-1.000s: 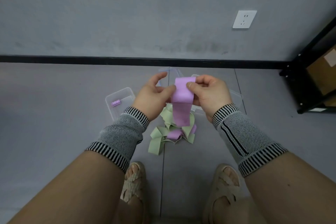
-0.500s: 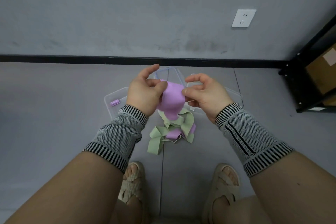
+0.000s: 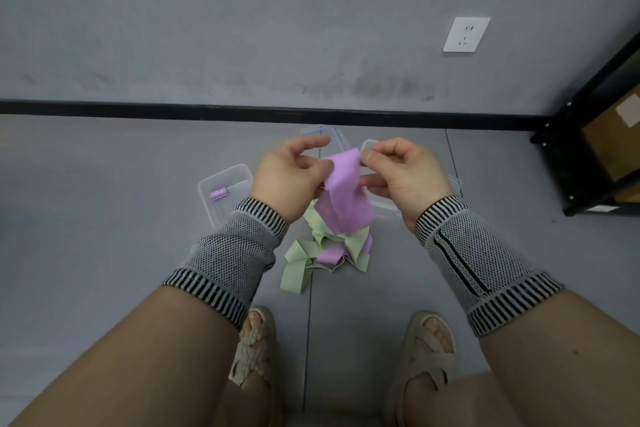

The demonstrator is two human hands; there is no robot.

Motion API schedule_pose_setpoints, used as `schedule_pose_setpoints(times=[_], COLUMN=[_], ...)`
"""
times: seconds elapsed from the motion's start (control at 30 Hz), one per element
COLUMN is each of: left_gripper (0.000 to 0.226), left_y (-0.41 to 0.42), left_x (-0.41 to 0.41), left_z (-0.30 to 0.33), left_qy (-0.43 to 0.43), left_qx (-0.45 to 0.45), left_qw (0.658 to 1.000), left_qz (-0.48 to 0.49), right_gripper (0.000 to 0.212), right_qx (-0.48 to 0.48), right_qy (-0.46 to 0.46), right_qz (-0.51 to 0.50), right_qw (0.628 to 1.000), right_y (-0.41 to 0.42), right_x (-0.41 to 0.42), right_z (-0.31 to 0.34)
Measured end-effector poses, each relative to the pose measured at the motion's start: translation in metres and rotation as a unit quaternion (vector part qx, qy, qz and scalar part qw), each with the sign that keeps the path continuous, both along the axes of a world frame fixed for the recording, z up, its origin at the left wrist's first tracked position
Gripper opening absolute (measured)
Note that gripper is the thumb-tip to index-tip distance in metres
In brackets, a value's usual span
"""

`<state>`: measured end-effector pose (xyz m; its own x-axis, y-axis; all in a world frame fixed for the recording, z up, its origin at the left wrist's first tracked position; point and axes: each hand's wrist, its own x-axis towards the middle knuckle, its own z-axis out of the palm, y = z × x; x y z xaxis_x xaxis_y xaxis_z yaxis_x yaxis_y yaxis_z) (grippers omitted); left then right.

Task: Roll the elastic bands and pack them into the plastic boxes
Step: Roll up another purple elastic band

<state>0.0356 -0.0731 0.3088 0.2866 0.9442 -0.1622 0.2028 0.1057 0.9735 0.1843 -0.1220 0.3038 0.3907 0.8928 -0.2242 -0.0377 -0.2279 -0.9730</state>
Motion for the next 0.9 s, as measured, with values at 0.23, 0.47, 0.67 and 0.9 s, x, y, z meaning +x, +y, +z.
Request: schedule_pose_setpoints(times=[0.23, 0.47, 0.67, 0.9], left_gripper=[0.015, 0.012, 0.013, 0.021], left_y=[0.007, 0.009, 0.012, 0.016], left_x=[-0.006, -0.007, -0.014, -0.023], left_z=[0.004, 0.005, 0.007, 0.008], left_qy=[-0.088, -0.108, -0.143, -0.16], left_qx=[-0.084, -0.113, -0.143, -0.161], left_qw=[0.985, 0.977, 0.968, 0.96], left_qz=[0.127, 0.143, 0.151, 0.163], right_gripper=[0.03, 0.019, 0.021, 0.019], right_qx=[-0.023, 0.011, 0.005, 0.0], right_qy=[-0.157, -0.305, -0.18, 0.135], right_qz=[0.166, 0.183, 0.115, -0.053], right_qw=[0.973, 0.935, 0.977, 0.989], right_y=[-0.008, -0.005, -0.001, 0.003], right_x=[-0.013, -0.022, -0.019, -0.001], right_z=[-0.003, -0.006, -0.004, 0.005])
